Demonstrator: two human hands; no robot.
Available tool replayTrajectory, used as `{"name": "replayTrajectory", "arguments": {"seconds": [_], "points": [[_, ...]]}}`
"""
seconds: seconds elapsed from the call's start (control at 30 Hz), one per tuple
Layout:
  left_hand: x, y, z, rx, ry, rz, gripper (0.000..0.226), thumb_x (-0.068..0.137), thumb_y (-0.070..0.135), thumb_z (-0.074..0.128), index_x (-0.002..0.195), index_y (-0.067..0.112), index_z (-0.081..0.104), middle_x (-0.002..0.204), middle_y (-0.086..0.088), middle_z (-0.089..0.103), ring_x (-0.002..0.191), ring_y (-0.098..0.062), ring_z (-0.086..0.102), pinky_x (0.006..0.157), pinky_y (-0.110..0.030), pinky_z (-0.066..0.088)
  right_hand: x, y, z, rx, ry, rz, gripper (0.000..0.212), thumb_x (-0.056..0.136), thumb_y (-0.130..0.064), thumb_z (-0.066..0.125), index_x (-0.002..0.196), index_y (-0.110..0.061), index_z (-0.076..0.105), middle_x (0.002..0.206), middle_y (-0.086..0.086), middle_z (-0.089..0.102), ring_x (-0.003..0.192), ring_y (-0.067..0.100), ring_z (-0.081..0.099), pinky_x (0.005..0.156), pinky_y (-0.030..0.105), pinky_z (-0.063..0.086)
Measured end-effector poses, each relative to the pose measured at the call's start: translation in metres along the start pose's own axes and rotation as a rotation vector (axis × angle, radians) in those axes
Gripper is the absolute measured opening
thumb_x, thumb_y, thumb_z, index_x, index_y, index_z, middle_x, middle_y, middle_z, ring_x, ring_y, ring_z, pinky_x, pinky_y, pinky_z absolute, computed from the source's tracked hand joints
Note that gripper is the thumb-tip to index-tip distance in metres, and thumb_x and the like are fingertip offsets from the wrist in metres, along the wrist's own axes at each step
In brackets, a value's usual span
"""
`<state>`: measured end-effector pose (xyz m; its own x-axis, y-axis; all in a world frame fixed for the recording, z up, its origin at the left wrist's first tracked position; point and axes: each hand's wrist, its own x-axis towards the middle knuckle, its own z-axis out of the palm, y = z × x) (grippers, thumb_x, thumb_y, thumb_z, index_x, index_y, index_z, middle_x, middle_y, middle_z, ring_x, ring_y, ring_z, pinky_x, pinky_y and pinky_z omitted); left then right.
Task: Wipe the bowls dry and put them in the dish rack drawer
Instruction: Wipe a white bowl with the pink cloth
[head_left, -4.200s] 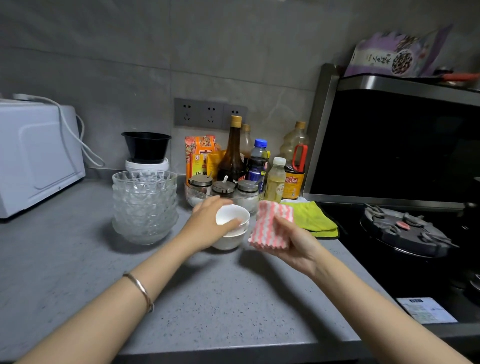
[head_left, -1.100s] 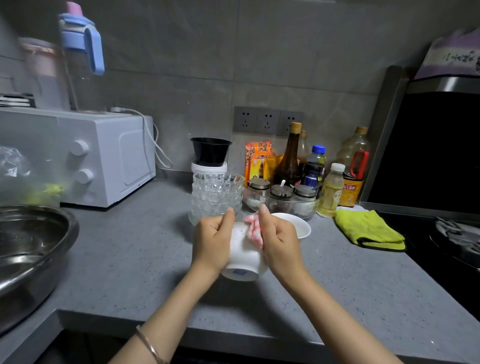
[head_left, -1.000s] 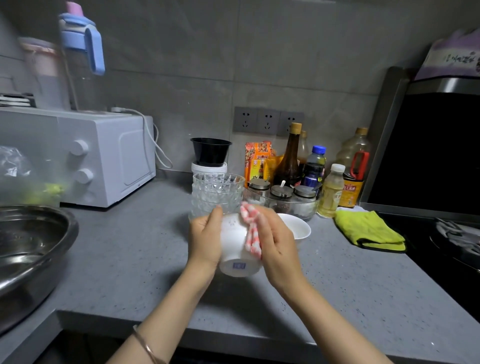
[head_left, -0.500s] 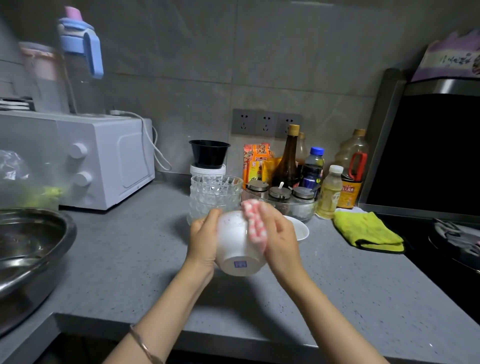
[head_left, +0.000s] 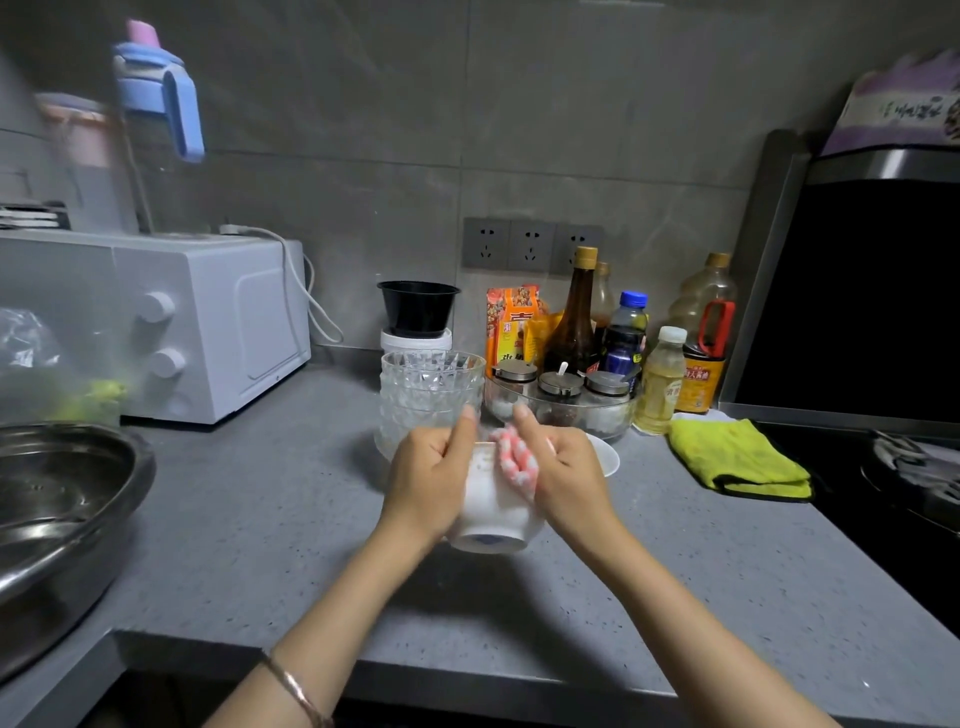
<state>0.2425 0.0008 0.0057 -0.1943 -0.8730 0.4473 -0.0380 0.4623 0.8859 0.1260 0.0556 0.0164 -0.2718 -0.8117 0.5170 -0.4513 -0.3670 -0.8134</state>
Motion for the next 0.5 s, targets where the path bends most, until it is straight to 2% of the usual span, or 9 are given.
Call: {"name": "replayTrajectory", "arguments": {"seconds": [0.07, 0.1, 0.17, 0.23, 0.37, 0.5], "points": [[0.001, -0.003, 0.003, -0.068, 0.079, -0.043, 0.056, 0.081, 0.054, 0.044, 0.042, 0.015, 0.055, 0.045, -0.003, 0.051, 0.049, -0.018, 0.047, 0.054, -0.035, 0.036, -0.003, 0.001, 0.002, -0.119, 0.02, -0.076, 0.067, 0.084, -0.068, 0.034, 0.078, -0.01, 0.068, 0.068, 0.0, 0.067, 0.062, 0.015, 0.058, 0.061, 0.036, 0.045], [0.001, -0.004, 0.005, -0.11, 0.116, -0.067, 0.054, 0.081, 0.053, 0.045, 0.044, 0.014, 0.057, 0.047, -0.005, 0.053, 0.051, -0.019, 0.049, 0.056, -0.036, 0.038, -0.006, -0.002, 0.003, -0.211, 0.021, -0.161, 0.058, 0.087, -0.064, 0.031, 0.096, -0.021, 0.069, 0.087, -0.005, 0.071, 0.079, 0.01, 0.063, 0.073, 0.036, 0.049], [0.002, -0.003, 0.006, -0.177, 0.178, -0.11, 0.055, 0.089, 0.044, 0.049, 0.044, 0.015, 0.057, 0.045, 0.002, 0.054, 0.05, -0.015, 0.05, 0.058, -0.033, 0.039, -0.009, -0.005, 0.003, -0.361, -0.01, -0.349, 0.044, 0.094, -0.052, 0.031, 0.127, -0.034, 0.055, 0.125, -0.013, 0.06, 0.115, 0.001, 0.051, 0.099, 0.03, 0.042], [0.003, 0.004, 0.006, -0.232, 0.224, -0.153, 0.056, 0.098, 0.03, 0.048, 0.045, 0.014, 0.056, 0.044, 0.007, 0.056, 0.049, -0.011, 0.053, 0.058, -0.028, 0.041, -0.011, -0.005, 0.003, -0.451, -0.059, -0.467, 0.047, 0.095, -0.049, 0.034, 0.139, -0.032, 0.044, 0.145, -0.012, 0.041, 0.134, 0.004, 0.033, 0.111, 0.031, 0.028], [0.002, 0.009, 0.006, -0.311, 0.297, -0.238, 0.047, 0.096, 0.024, 0.047, 0.051, 0.013, 0.053, 0.047, 0.002, 0.057, 0.057, -0.022, 0.055, 0.06, -0.029, 0.042, -0.024, 0.007, 0.008, -0.442, -0.015, -0.513, 0.054, 0.096, -0.051, 0.032, 0.142, -0.025, 0.041, 0.152, -0.007, 0.03, 0.143, 0.014, 0.022, 0.115, 0.043, 0.023], [-0.001, 0.004, 0.006, -0.344, 0.271, -0.283, 0.043, 0.096, 0.021, 0.047, 0.054, 0.014, 0.053, 0.045, 0.005, 0.055, 0.055, -0.02, 0.052, 0.06, -0.03, 0.041, -0.035, 0.016, 0.015, -0.61, 0.016, -0.659, 0.051, 0.1, -0.046, 0.03, 0.144, -0.02, 0.038, 0.152, -0.001, 0.032, 0.144, 0.019, 0.02, 0.118, 0.042, 0.013]]}}
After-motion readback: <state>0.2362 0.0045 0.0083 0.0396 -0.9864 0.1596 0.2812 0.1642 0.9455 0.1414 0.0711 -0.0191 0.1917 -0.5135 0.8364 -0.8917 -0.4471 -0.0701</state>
